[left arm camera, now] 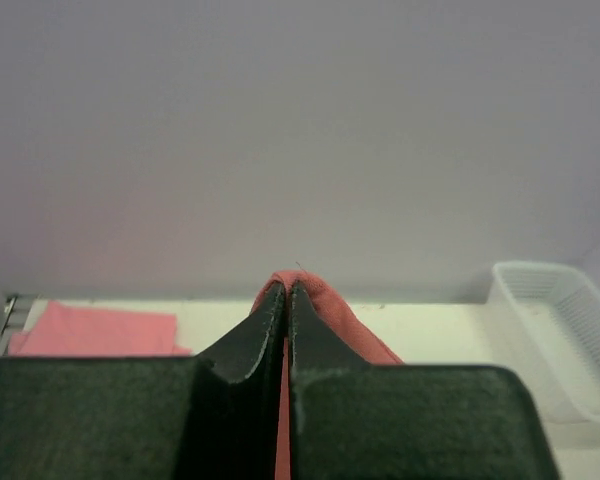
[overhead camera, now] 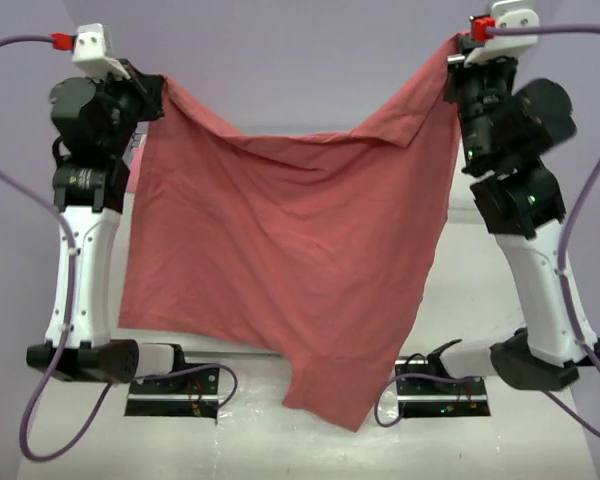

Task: Fold and stack the t-shirts
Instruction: Flatten out the tshirt

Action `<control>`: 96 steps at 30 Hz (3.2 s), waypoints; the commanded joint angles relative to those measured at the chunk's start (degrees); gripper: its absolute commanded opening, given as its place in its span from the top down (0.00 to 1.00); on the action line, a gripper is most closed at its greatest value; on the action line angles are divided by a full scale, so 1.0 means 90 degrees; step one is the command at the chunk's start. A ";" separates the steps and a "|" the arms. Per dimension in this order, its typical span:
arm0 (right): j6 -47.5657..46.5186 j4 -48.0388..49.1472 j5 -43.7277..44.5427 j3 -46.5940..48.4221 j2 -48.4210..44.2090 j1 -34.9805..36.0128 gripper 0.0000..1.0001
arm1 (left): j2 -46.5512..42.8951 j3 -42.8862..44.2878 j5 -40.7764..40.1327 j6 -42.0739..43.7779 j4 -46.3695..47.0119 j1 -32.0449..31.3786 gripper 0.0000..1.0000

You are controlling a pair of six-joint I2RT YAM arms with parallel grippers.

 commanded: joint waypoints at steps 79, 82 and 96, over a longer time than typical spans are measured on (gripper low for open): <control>0.1349 0.0957 -0.2368 -0.2420 -0.1115 -0.0946 1.00 | -0.0068 -0.2298 -0.2914 0.2410 0.3567 -0.1721 1.00; 0.1484 0.0665 -0.1450 -0.3290 -0.2601 0.0294 1.00 | -0.1485 -0.3035 -0.3686 0.2118 0.2748 -0.2794 1.00; -0.0192 0.0621 0.2607 -0.3057 -0.2962 0.5092 1.00 | -0.3365 -0.2479 -0.3923 0.1013 -0.0254 -0.3833 1.00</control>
